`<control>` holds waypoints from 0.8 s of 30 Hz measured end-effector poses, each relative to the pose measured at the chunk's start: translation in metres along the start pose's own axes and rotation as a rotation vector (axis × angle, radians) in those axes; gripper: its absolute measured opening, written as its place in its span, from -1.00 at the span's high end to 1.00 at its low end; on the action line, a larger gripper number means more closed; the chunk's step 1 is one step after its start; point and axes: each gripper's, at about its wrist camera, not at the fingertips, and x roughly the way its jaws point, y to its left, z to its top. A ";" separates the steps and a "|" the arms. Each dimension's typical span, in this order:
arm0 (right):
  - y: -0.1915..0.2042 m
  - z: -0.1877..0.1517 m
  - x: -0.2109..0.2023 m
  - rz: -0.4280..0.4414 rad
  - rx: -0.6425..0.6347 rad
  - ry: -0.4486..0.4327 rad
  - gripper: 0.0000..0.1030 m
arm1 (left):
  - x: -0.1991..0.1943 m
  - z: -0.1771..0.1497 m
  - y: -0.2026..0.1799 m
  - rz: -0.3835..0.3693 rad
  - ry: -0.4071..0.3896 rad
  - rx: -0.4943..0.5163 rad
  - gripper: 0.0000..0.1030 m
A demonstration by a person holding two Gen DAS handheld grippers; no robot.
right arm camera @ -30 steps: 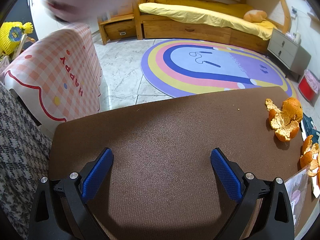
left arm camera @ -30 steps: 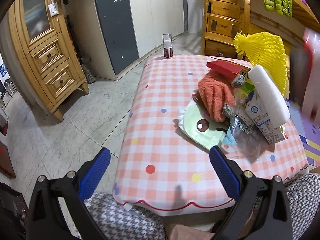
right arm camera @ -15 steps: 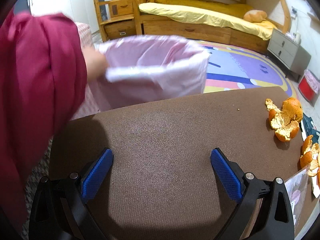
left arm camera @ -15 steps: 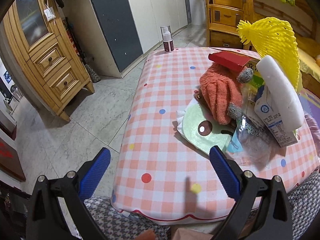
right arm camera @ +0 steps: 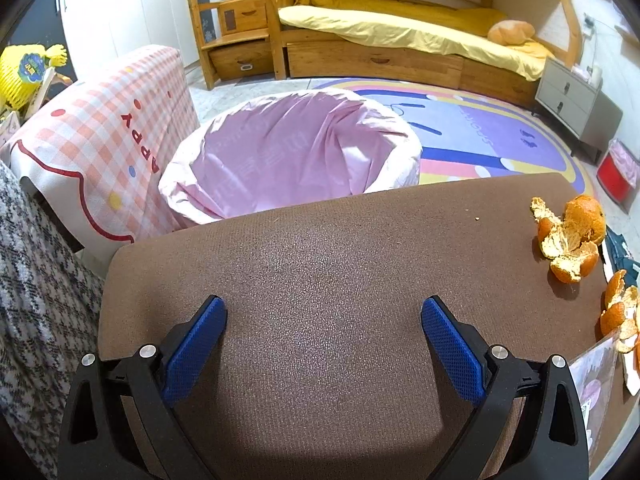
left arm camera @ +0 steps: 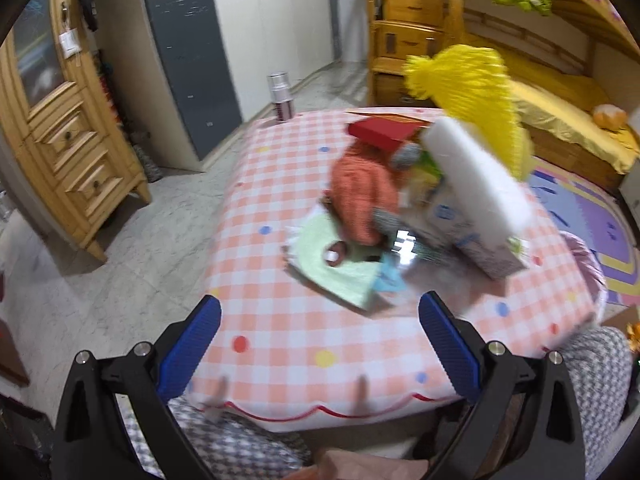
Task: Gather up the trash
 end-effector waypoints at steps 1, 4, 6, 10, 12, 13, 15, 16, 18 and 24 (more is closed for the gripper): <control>0.000 0.000 0.000 -0.001 -0.001 0.000 -0.88 | -0.002 -0.002 -0.004 -0.018 0.001 0.012 -0.87; 0.002 0.000 -0.001 0.000 0.001 0.000 -0.88 | -0.007 -0.006 -0.015 -0.050 0.001 0.041 -0.87; 0.001 0.000 -0.001 -0.001 0.001 0.000 -0.88 | -0.011 -0.009 -0.024 -0.066 0.000 0.061 -0.87; 0.001 0.000 -0.001 -0.002 0.000 0.000 -0.88 | -0.022 -0.012 -0.036 -0.100 0.005 0.080 -0.87; 0.001 0.000 -0.001 -0.001 0.001 0.000 -0.88 | -0.030 -0.015 -0.039 -0.089 -0.007 0.098 -0.87; 0.001 0.000 -0.001 -0.001 0.001 0.001 -0.88 | -0.033 -0.016 -0.040 -0.082 -0.013 0.105 -0.87; 0.001 0.000 -0.001 -0.003 -0.001 0.001 -0.88 | -0.041 -0.018 -0.038 -0.068 -0.027 0.103 -0.87; 0.001 0.000 -0.001 -0.003 0.000 0.000 -0.88 | -0.046 -0.019 -0.036 -0.061 -0.035 0.096 -0.87; 0.000 0.000 0.000 0.001 0.004 0.001 -0.88 | -0.049 -0.020 -0.031 -0.049 -0.040 0.087 -0.87; 0.038 0.058 -0.079 0.014 -0.042 -0.116 -0.88 | -0.062 -0.017 -0.019 -0.048 -0.056 0.063 -0.87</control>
